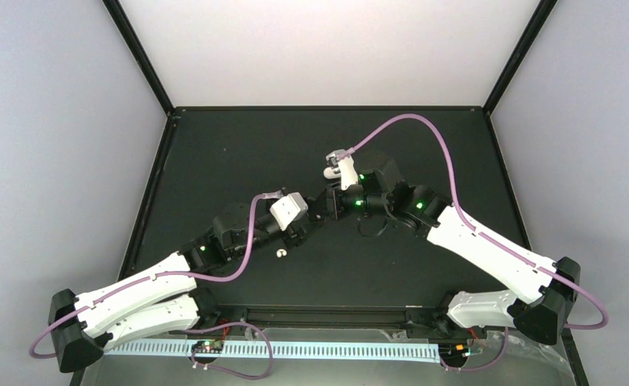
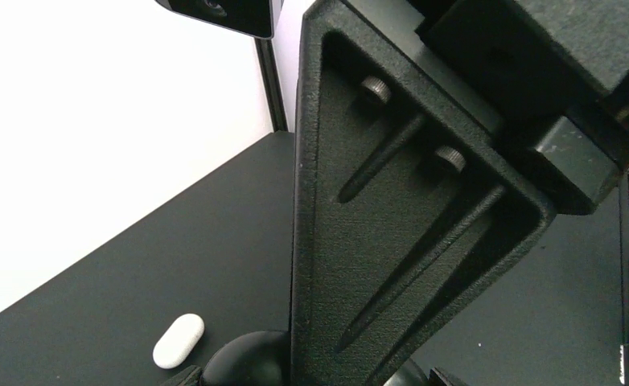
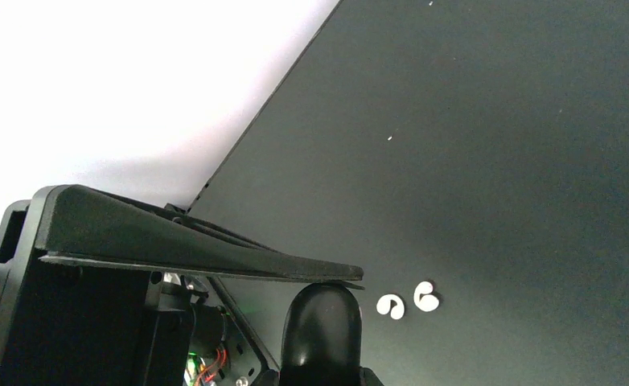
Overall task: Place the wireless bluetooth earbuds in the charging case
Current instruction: Pick up the charging case at the center of the board.
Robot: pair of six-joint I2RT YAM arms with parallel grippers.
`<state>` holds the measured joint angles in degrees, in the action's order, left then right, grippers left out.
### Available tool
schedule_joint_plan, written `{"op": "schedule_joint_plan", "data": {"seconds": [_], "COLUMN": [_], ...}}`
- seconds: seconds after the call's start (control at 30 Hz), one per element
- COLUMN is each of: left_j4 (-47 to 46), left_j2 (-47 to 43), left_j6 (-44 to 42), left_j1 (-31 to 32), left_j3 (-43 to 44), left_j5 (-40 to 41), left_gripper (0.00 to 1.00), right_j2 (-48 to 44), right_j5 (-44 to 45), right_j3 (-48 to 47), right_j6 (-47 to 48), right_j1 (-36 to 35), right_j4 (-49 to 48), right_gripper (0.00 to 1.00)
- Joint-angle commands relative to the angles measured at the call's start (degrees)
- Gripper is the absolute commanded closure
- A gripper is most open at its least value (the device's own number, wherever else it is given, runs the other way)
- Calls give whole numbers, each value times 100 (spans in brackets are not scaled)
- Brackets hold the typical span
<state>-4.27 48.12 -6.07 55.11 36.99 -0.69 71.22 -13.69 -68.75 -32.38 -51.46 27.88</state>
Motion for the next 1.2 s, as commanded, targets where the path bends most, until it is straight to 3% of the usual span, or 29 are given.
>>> {"op": "schedule_joint_plan", "data": {"seconds": [0.0, 0.1, 0.27, 0.3, 0.33, 0.5, 0.63, 0.87, 1.0, 1.17], "left_j4": [-131, -122, -111, -114, -128, -56, 487, 1556, 1170, 426], "left_j2": [-21, -43, -79, -83, -83, -113, -186, -414, -134, 481], "left_j6": [-4, 22, 35, 47, 66, 203, 298, 521, 1105, 1759], "left_j1": [35, 35, 39, 31, 36, 35, 35, 17, -24, -140], "left_j3": [33, 36, 28, 27, 27, 59, 424, 1081, 1194, 1468], "left_j5": [1, -8, -58, -69, -69, -195, -764, -3066, -4444, -5343], "left_gripper": [49, 38, 21, 7, 2, 1, 1, 1, 1, 1], "right_j2": [26, -12, -191, -226, -253, -380, -637, -1746, -2292, -2718], "right_j5": [-6, -81, -116, -106, -85, 97, 168, -879, -1438, -1634], "right_j3": [-60, -46, -37, -48, -65, -246, -574, -558, -438, -273], "right_j6": [103, 138, 241, 264, 283, 469, 1038, 2669, 3302, 3908], "right_j1": [-38, -31, -35, -34, -35, -35, -36, -39, -37, -33], "right_j4": [68, 55, -7, 4, 19, 230, 596, 1345, 1651, 1743], "right_gripper": [86, 99, 99, 99, 99, 99, 99, 99, 99, 99]}}
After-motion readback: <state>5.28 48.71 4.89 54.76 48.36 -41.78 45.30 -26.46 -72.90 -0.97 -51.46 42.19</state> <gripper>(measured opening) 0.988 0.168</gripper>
